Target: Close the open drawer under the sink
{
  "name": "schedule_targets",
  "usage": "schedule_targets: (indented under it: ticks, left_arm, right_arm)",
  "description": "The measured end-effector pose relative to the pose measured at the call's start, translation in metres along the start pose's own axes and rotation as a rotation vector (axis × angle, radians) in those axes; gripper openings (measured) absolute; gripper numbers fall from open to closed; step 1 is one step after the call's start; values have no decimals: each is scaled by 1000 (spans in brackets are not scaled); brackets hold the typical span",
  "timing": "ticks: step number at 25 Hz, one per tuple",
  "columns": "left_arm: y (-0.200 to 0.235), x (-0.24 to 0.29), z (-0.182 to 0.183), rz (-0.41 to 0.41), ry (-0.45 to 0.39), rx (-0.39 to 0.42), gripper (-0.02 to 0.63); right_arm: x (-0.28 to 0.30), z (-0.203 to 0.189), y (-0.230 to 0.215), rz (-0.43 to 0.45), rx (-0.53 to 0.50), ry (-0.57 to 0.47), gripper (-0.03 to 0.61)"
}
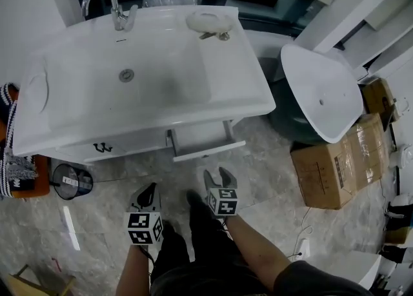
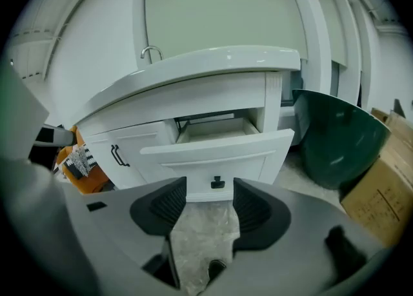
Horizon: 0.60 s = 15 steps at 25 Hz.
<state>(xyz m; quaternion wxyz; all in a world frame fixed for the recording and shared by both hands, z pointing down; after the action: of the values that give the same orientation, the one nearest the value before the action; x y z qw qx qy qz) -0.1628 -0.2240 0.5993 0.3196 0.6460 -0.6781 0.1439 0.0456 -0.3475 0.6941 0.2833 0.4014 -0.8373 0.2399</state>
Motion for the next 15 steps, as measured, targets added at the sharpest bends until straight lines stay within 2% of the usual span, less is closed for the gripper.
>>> schedule_targets:
  ticks: [4, 9, 15]
  left_arm:
    - [13, 17, -3, 44, 9, -15, 15]
    - [31, 38, -14, 91, 26, -64, 15]
    - [29, 69, -30, 91, 57, -79, 15]
  right_arm:
    - [29, -4, -15, -1, 39, 30, 215]
    - [68, -9, -16, 41, 20, 60, 215]
    - [105, -6, -22, 59, -9, 49, 215]
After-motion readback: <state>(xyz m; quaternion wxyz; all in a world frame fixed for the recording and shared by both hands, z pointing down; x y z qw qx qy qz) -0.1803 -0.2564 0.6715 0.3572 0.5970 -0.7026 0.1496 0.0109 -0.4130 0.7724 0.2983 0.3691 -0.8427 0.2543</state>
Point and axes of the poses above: the fingertips, and each gripper's own axes: x forward along the fingers, y to its left, z out of its top, the point moved 5 cm from there along -x, backward along the fingers, and after that the axes turned 4 degrees about z, right-handed, at the moved point
